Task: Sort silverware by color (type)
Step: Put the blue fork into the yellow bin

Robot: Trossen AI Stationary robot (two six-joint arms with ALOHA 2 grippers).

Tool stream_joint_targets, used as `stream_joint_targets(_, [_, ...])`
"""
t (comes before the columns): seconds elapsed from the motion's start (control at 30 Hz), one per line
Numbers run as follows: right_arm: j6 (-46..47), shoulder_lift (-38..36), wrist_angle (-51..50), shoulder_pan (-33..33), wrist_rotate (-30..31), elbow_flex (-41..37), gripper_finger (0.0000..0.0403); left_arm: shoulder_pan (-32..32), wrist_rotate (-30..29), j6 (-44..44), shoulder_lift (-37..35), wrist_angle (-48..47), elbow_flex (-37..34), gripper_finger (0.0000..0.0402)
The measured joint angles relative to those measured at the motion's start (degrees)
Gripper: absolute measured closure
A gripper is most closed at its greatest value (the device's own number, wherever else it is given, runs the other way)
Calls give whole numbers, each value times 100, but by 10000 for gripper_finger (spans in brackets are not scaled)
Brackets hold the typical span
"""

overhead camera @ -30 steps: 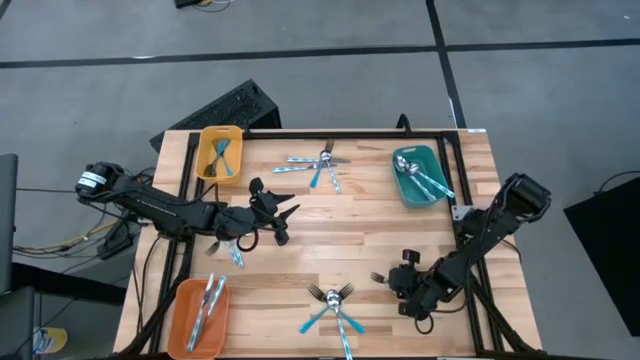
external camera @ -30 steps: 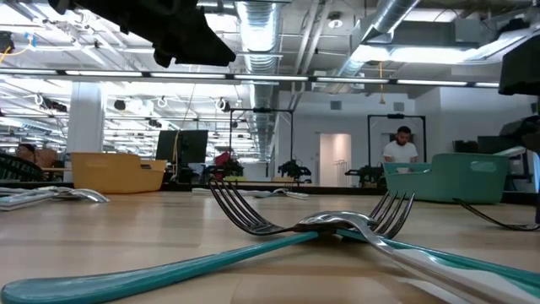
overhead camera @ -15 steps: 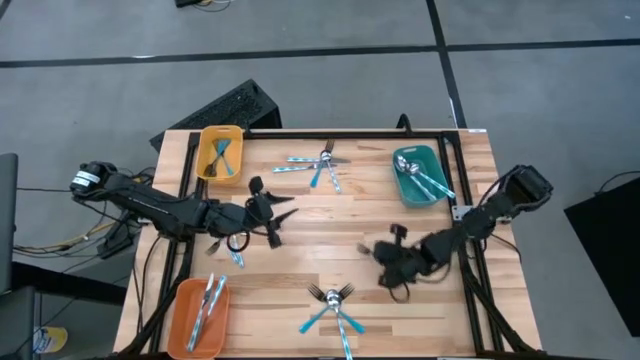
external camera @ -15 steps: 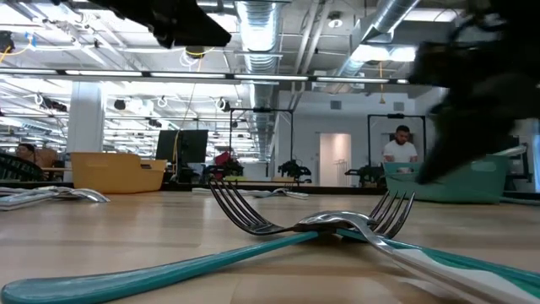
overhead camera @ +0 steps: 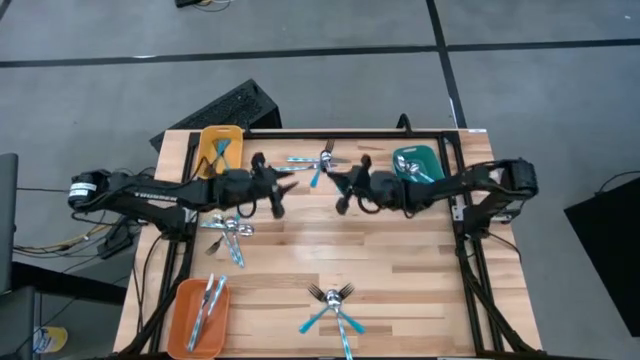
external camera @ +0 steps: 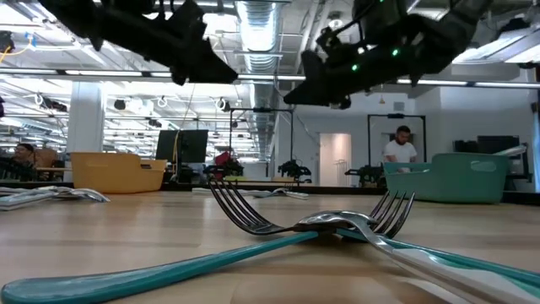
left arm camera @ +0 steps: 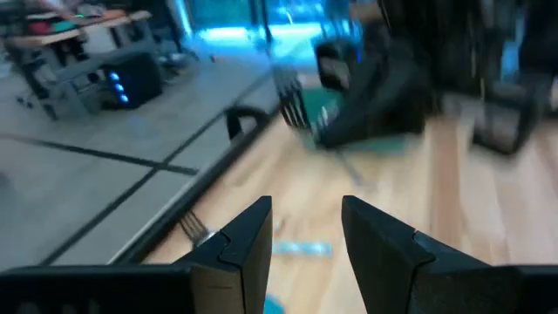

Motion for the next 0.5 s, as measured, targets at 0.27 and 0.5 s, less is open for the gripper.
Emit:
stream_joint_targets(0.27, [-1174, 1194, 588, -118, -106, 809, 393, 512, 752, -235, 602, 1623, -71, 274])
stream_joint_targets(0.5, [-1970, 1816, 467, 182, 573, 1591, 394, 446, 104, -347, 925, 1868, -60, 276])
